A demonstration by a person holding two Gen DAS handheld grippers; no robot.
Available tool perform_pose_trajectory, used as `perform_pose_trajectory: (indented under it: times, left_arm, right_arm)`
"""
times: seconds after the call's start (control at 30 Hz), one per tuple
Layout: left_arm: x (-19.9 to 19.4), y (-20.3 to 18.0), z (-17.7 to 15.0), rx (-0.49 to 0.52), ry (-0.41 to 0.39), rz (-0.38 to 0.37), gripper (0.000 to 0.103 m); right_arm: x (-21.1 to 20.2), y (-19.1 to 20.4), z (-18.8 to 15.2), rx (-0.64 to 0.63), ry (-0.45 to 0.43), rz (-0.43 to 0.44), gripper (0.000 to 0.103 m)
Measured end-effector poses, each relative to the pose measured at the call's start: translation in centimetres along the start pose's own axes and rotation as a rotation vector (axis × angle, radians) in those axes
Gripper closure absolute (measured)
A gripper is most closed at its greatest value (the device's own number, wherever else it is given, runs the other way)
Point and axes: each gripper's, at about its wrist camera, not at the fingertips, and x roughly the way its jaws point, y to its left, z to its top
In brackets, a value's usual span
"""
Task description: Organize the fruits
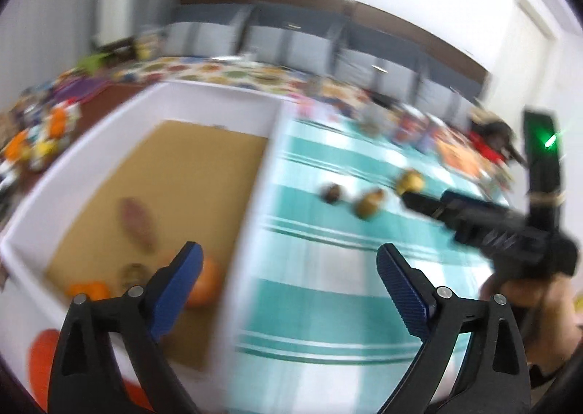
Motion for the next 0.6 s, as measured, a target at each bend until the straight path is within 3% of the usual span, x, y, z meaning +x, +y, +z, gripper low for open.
perform_pose_trajectory:
  times: [0.1, 0.2, 0.3, 0.43, 0.6]
  left_arm:
    - [2.8, -4.3, -1.7, 0.083, 0.074, -0.072, 0.005]
    - [6.3, -7.0, -3.4, 0.159, 0.133, -0.066, 0.005]
    - [9.7, -8.6, -4.7, 0.195, 0.166, -0.054, 0.006]
    - [13.2, -9.9, -5.4, 0.207, 0.189, -0.04, 0.005]
    - [16.0, -10.7, -5.8, 0.227, 0.188, -0.013, 0.005]
  right_arm:
    - [-0.1, -5.1, -4.9, 0.053, 0.031, -0.115, 0.001]
    - [0.4, -8.9, -9.0, 0.072, 0.078, -0.225, 0.001]
    - [0.3, -12.1, -11.8, 0.122, 0.093, -0.28, 0.001]
    - [0.1, -14.6, -13.4, 0.179, 0.081, -0.325, 0.001]
    - [0.5, -15.4, -13.0, 0.157, 0.065, -0.361, 0.001]
